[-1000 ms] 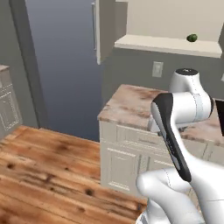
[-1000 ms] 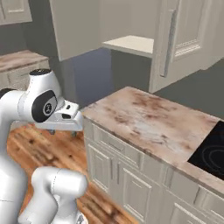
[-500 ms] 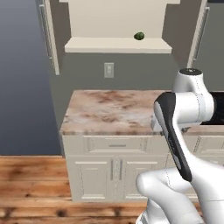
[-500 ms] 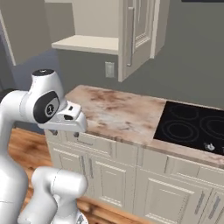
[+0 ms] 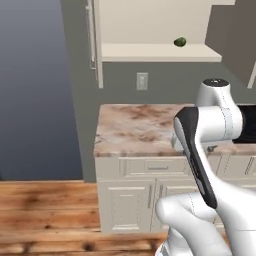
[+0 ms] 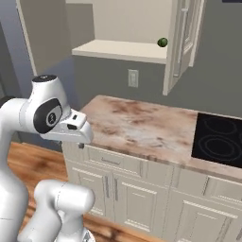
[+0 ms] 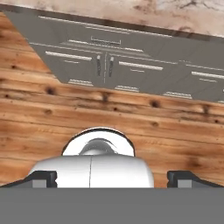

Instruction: Pick the avocados from the cabinet and place them in one bowl. Pick the tomato from the sink and place it in the other bowl.

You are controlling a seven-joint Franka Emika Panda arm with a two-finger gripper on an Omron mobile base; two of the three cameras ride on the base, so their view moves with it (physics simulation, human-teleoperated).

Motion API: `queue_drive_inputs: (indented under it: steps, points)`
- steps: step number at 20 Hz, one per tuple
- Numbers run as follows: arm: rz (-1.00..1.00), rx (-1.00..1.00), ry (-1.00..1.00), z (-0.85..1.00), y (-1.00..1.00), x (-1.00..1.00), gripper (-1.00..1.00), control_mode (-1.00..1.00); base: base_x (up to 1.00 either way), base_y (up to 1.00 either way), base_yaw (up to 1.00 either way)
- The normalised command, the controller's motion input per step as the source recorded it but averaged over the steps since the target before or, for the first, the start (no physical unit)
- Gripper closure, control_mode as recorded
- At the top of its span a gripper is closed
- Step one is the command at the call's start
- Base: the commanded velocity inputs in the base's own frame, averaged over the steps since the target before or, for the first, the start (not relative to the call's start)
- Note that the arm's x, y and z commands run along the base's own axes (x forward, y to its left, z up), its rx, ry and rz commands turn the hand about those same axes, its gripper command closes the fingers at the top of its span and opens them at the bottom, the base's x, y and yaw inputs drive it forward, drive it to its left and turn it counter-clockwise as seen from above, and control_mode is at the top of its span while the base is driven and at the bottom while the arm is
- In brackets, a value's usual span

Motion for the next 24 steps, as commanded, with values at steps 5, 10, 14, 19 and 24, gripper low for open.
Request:
queue_drive_inputs:
  steps: [5,10,14,19,24]
  points:
    - [0.0,0.0,0.0,0.0,0.0,0.0,-1.0,1.0,0.59,0.0,-0.29]
    - [0.0,0.0,0.0,0.0,0.0,0.0,-1.0,1.0,0.72,0.1,-0.35]
    - [0.0,0.0,0.0,0.0,0.0,0.0,-1.0,1.0,0.4,0.64,-0.16]
    - [0.0,0.0,0.0,0.0,0.0,0.0,-1.0,1.0,0.66,0.33,-0.01]
    - [0.0,0.0,0.0,0.0,0.0,0.0,-1.0,1.0,0.6,-0.04,0.05]
